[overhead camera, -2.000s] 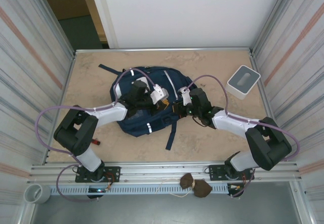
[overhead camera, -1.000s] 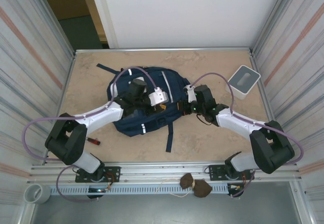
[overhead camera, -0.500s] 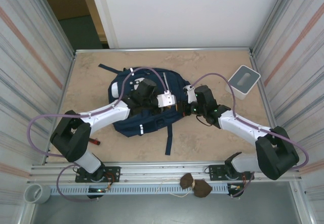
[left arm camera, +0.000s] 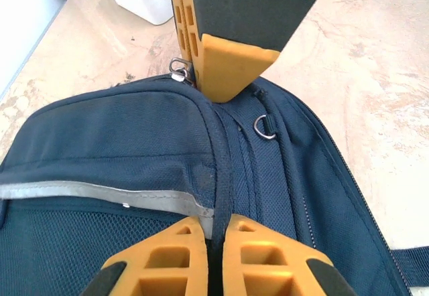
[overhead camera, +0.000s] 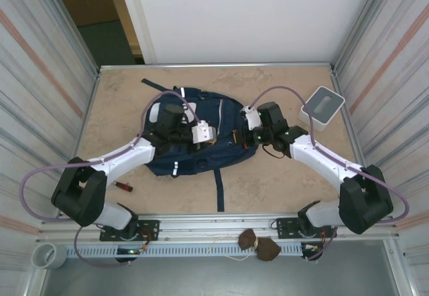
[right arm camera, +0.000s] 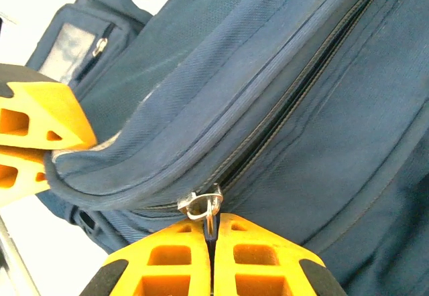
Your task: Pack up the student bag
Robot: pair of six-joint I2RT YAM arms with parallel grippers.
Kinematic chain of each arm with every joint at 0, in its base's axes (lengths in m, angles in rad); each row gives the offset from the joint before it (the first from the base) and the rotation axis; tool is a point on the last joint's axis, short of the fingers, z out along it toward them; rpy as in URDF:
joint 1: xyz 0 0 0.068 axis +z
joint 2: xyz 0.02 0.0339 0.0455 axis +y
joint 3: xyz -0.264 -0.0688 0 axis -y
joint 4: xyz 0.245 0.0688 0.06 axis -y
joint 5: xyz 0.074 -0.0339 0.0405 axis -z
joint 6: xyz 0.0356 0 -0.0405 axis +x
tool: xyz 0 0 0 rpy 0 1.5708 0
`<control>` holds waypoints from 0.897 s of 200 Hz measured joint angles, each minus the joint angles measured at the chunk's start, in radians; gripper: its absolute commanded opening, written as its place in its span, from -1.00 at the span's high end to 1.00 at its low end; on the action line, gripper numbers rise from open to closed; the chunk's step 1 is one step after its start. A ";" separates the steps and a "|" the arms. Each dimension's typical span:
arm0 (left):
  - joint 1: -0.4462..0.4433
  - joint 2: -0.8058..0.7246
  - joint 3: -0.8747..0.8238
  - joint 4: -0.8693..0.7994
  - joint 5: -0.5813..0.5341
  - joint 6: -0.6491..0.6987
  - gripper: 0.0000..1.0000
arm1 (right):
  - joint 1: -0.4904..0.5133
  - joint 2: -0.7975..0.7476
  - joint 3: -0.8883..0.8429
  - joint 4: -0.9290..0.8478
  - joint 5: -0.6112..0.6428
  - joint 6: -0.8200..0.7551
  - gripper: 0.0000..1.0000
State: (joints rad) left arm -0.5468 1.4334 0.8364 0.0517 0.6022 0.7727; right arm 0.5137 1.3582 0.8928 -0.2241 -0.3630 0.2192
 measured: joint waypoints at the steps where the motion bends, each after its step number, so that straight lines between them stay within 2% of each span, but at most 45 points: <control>1: 0.003 -0.001 -0.002 0.001 0.002 0.001 0.87 | 0.000 0.002 0.001 -0.001 0.000 -0.001 1.00; 34: 0.035 -0.003 -0.032 0.005 0.019 0.007 0.86 | 0.000 0.057 0.018 -0.003 -0.032 -0.013 1.00; 88: 0.037 -0.007 -0.039 0.011 0.002 0.010 0.78 | 0.000 0.062 0.018 0.009 -0.039 -0.019 1.00; 124: 0.060 -0.030 -0.060 0.024 -0.059 0.007 0.52 | 0.027 0.061 0.000 0.077 -0.036 0.010 1.00; 179: 0.114 -0.116 -0.143 0.073 -0.207 -0.055 0.20 | 0.145 0.069 -0.026 0.209 0.036 0.098 1.00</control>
State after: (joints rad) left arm -0.4324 1.3178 0.6933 0.1249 0.3954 0.7181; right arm 0.6582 1.4273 0.8669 -0.0151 -0.3271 0.3176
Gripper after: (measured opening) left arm 0.369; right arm 0.048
